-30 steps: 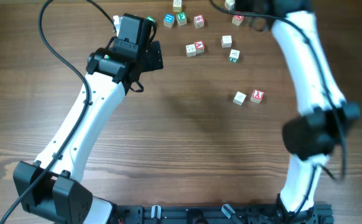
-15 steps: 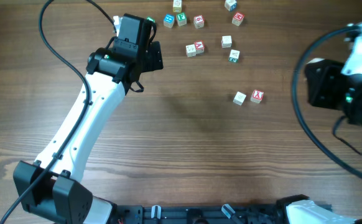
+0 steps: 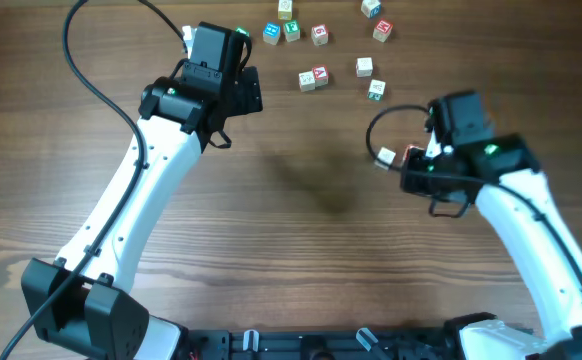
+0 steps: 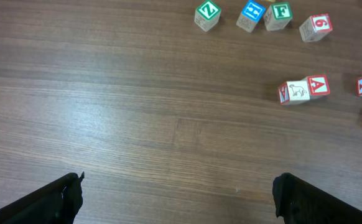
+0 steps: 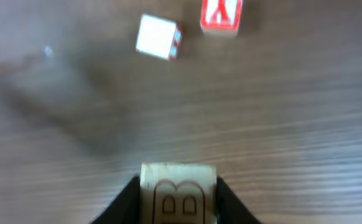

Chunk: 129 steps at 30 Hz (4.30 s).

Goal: Form a circle

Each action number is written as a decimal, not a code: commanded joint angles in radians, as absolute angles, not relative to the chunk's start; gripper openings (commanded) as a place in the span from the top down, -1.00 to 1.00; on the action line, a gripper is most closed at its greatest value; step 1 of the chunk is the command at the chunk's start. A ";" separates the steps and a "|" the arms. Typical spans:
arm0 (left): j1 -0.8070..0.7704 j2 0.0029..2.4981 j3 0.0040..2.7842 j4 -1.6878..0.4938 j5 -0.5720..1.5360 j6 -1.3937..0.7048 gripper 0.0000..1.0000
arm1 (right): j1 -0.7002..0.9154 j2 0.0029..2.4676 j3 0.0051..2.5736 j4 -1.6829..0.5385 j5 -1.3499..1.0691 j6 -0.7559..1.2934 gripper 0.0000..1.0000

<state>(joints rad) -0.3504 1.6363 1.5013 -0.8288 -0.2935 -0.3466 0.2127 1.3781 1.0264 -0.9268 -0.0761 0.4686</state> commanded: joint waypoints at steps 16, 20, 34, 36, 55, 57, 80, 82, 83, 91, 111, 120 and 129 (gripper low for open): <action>-0.347 1.638 1.498 -0.828 -0.292 -0.356 -1.00 | 0.210 1.551 0.643 -0.325 0.018 0.687 0.54; -0.347 1.638 1.498 -0.828 -0.292 -0.356 -1.00 | 0.210 1.569 0.643 -0.292 0.002 0.677 0.54; -0.347 1.638 1.498 -0.828 -0.292 -0.356 -1.00 | 0.210 1.569 0.643 -0.269 -0.062 0.677 0.00; -0.347 1.638 1.498 -0.828 -0.292 -0.356 -1.00 | 0.210 1.569 0.643 -0.260 -0.079 0.677 -0.01; -0.347 1.638 1.498 -0.828 -0.292 -0.356 -1.00 | 0.210 1.569 0.643 -0.185 -0.102 0.680 0.28; -0.347 1.638 1.498 -0.828 -0.292 -0.356 -1.00 | 0.210 1.569 0.643 -0.181 -0.094 0.681 0.28; -0.347 1.638 1.498 -0.828 -0.292 -0.356 -1.00 | 0.210 1.569 0.643 -0.177 -0.089 0.680 -0.22; -0.347 1.638 1.498 -0.828 -0.292 -0.356 -1.00 | 0.210 1.569 0.643 -0.177 -0.097 0.680 -0.22; -0.347 1.638 1.498 -0.828 -0.292 -0.356 -1.00 | 0.210 1.569 0.643 -0.177 -0.100 0.681 -0.22; -0.347 1.638 1.498 -0.828 -0.292 -0.356 -1.00 | 0.210 1.569 0.644 -0.176 -0.107 0.681 -0.22; -0.347 1.638 1.498 -0.828 -0.292 -0.356 -1.00 | 0.209 1.569 0.652 -0.208 -0.113 0.684 -0.22; -0.347 1.638 1.498 -0.828 -0.292 -0.356 -1.00 | 0.202 1.557 0.894 -0.590 -0.114 0.675 -0.42; -0.347 1.638 1.498 -0.828 -0.292 -0.356 -1.00 | 0.202 1.557 1.163 -0.748 0.109 0.654 -0.92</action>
<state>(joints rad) -0.3504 1.6363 1.5013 -0.8299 -0.2901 -0.3466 0.2062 1.5532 1.1080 -0.7616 -0.0689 0.6582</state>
